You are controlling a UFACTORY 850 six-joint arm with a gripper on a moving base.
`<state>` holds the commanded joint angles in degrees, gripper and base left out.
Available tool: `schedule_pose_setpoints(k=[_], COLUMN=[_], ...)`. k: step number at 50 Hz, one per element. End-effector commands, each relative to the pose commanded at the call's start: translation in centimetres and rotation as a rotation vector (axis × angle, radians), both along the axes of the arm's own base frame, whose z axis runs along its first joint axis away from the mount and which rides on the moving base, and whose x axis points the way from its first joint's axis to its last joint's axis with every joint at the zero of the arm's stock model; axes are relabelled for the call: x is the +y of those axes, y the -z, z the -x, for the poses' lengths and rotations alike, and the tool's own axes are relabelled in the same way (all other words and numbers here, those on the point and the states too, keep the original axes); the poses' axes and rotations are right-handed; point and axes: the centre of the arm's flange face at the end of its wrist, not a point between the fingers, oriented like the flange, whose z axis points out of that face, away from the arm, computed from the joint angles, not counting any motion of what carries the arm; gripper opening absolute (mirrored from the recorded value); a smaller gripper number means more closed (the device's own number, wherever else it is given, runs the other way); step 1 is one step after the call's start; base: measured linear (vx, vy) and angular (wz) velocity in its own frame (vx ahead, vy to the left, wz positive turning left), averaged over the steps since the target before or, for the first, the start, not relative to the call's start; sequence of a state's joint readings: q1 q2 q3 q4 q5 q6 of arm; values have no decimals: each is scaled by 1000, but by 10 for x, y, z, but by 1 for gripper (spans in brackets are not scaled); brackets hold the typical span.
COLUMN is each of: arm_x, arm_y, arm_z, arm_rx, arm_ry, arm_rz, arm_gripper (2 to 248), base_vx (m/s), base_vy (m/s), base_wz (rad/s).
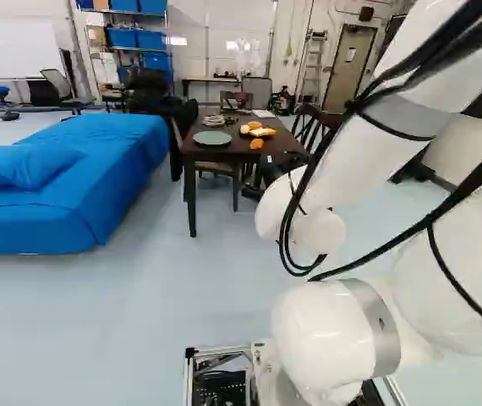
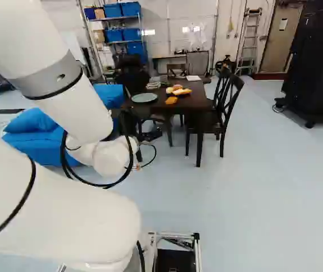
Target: Move the croissant to the empty plate
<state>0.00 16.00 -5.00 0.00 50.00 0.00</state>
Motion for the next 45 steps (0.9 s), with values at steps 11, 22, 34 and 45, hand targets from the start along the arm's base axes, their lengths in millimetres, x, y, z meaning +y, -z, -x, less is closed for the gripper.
schedule_pose_setpoints(k=[11,22,34,45], arm_x=[0,0,0,0], arm_y=[0,0,0,0], arm_z=[0,0,0,0], arm_rx=[0,0,0,0], arm_ry=[0,0,0,0], arm_rz=[0,0,0,0], arm_gripper=[247,247,247,247], base_vx=[0,0,0,0], base_vy=[-1,-1,-1,-3], base_wz=[-8,-15,-8,-30])
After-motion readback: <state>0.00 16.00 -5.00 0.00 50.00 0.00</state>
